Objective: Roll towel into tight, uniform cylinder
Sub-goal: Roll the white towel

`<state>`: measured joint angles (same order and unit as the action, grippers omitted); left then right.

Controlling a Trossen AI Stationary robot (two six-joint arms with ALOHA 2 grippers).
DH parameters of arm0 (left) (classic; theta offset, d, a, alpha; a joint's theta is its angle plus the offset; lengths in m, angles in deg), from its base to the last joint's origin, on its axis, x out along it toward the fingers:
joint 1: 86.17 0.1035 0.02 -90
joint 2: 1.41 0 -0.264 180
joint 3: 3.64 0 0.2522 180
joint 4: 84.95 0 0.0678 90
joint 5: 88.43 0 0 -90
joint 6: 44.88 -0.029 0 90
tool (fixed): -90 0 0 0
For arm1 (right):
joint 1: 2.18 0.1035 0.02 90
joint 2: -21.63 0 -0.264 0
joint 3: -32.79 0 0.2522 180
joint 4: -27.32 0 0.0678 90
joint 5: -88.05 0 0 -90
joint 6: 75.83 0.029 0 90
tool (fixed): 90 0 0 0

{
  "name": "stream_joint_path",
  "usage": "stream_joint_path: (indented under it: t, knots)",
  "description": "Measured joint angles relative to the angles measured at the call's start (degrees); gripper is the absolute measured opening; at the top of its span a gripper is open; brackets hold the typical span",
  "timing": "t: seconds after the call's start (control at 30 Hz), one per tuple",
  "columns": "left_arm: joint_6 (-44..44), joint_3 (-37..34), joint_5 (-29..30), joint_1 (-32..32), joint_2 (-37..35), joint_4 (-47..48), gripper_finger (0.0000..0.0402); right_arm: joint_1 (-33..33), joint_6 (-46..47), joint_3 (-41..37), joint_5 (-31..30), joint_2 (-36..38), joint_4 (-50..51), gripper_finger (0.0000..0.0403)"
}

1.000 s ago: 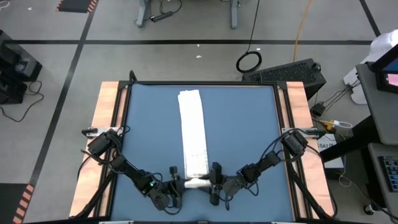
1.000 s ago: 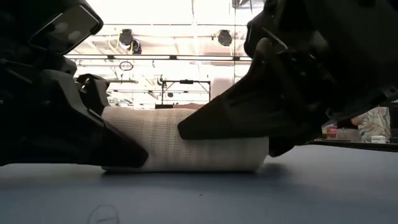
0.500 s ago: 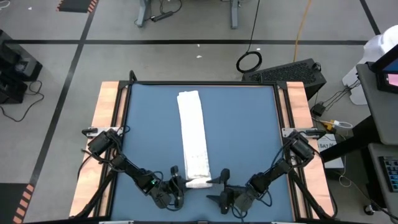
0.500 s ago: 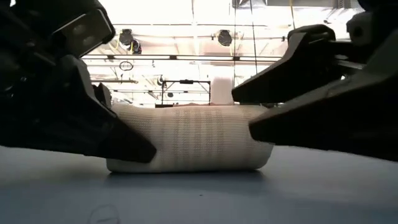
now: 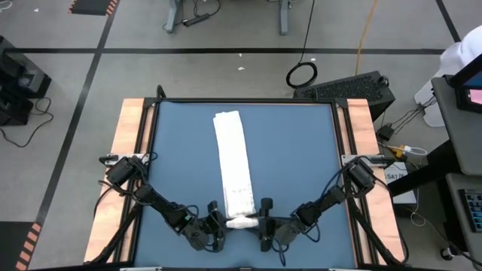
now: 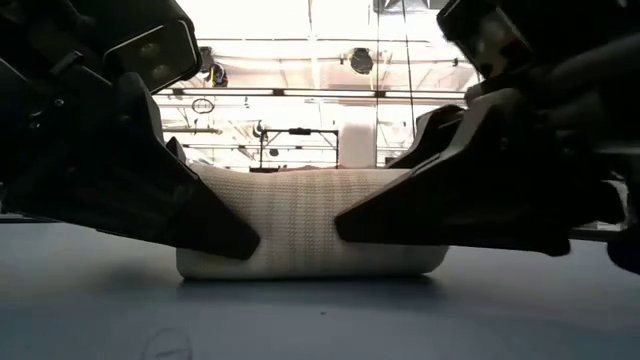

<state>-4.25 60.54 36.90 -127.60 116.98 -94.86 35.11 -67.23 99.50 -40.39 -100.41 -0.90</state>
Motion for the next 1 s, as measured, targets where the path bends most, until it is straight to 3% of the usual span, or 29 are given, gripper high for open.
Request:
stream_joint_path:
  t: [0.2, 0.33, 0.5, 0.67, 0.73, 1.0]
  knots:
    - [-0.37, -0.07, 0.26, -0.07, 0.00, 0.01, 0.0109, -1.11, 7.10, 0.06, 3.36, 0.21, 2.01, 0.0126]
    - [-0.91, -0.11, 0.57, -0.72, -0.99, 0.99, 0.0144, -1.39, 10.85, 0.15, 5.12, 0.24, 2.13, 0.0095]
    - [-0.98, -0.48, 3.63, -2.97, -5.22, 9.50, 0.0224, -2.11, 16.52, 0.23, 5.99, 0.24, 2.78, 0.0092]
    - [-9.13, -0.23, 15.47, -6.45, -7.58, 7.25, 0.0290, -4.24, 23.66, 0.21, 10.47, 0.32, 3.00, 0.0094]
    - [-14.00, -0.28, 18.83, -7.38, -7.16, 4.97, 0.0300, -5.39, 25.83, 0.21, 13.34, 0.38, 2.98, 0.0094]
    - [-24.47, -0.24, 20.09, -7.47, -4.77, 0.41, 0.0294, -8.86, 31.14, 0.15, 22.04, 0.30, 2.95, 0.0095]
